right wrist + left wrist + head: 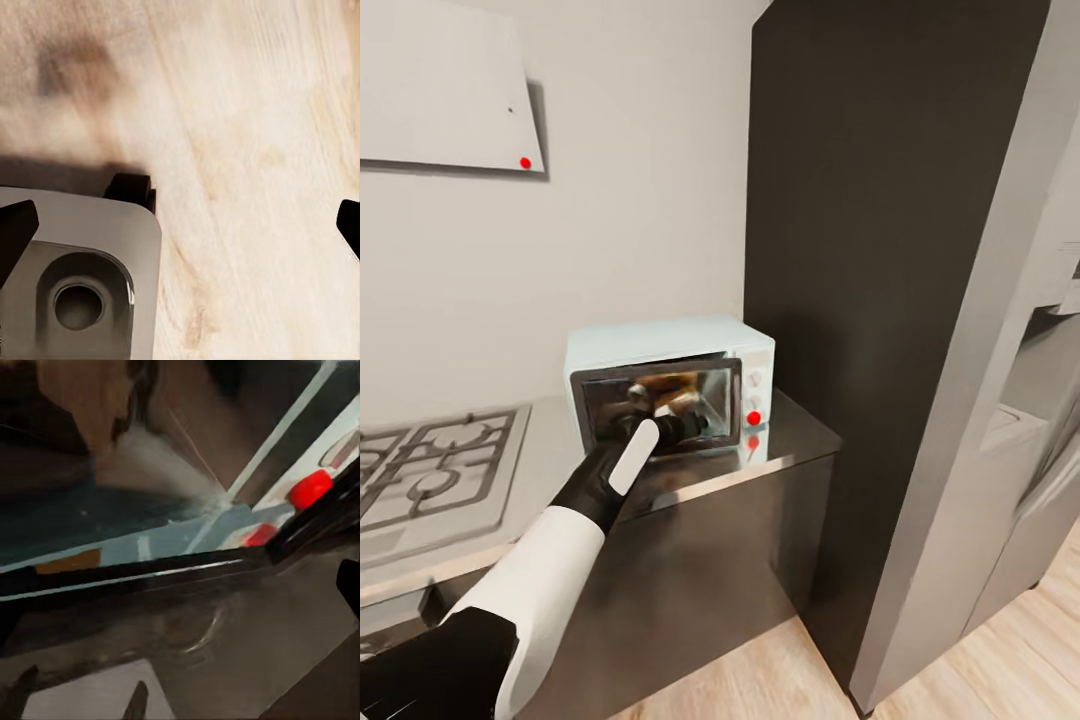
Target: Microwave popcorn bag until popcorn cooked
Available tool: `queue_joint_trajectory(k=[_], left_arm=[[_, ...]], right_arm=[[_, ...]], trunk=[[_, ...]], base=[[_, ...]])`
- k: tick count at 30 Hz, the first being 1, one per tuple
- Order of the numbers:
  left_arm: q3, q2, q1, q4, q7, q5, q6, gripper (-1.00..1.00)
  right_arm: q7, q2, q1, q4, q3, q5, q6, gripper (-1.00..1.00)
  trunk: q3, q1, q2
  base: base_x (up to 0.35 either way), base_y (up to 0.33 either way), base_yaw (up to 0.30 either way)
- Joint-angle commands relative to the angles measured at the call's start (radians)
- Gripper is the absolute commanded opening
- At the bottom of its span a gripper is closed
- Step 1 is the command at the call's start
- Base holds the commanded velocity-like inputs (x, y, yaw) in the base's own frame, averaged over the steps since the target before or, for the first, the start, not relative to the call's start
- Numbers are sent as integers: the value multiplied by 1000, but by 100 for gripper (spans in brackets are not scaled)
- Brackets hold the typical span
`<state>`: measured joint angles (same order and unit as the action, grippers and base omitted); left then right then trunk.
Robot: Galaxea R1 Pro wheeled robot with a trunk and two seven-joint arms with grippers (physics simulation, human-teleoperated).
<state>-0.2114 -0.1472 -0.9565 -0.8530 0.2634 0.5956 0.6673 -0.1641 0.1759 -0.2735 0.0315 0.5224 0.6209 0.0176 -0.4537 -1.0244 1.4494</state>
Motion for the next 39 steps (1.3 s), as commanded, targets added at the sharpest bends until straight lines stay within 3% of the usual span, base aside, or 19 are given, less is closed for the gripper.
queue_joint_trajectory(k=[1,8,11,14,24,26,31,34,35,37,39], left_arm=[[-2,0,-1,-1,9,12,1,100],[0,-4,-1,-12,31,14,2,100],[-3,-23,-1,-28,160,27,3,100],[-5,-27,-1,-30,217,40,4,100],[-5,-27,-1,0,226,47,6,100],[-5,-27,-1,70,226,47,6,100],[-4,-27,-1,473,215,44,-19,100],[-2,-27,2,731,155,54,-157,100],[-1,-24,7,790,81,60,-220,100],[-1,-13,12,819,14,62,-257,100],[0,15,72,843,-44,65,-287,100]], right_arm=[[-2,1,-1,1,8,7,2,100],[-3,1,-1,1,7,8,4,100],[-3,1,-1,1,7,8,5,100],[-3,0,-1,1,7,8,5,100],[-3,0,-1,1,7,8,4,100],[-2,-1,-1,1,6,9,4,100],[-3,7,-1,-3,2,19,5,100],[-2,6,-1,-10,1,25,2,100],[-2,4,-1,-11,1,26,3,100],[-5,1,-2,-13,1,28,5,100],[-8,0,-1,-26,1,41,9,100]], trunk=[[-1,-1,1],[-1,-1,1],[-1,-1,1],[-1,-1,1],[-1,-1,1],[-1,-1,1],[-1,-1,1],[-1,-1,1],[-1,-1,1],[-1,-1,1],[-1,-1,1]], base=[[322,0,0],[174,0,0],[-236,0,0],[-331,0,0],[-348,0,0],[-348,0,0],[-165,0,0],[-17,0,0],[-5,0,0],[-3,0,0],[-1,0,0]])
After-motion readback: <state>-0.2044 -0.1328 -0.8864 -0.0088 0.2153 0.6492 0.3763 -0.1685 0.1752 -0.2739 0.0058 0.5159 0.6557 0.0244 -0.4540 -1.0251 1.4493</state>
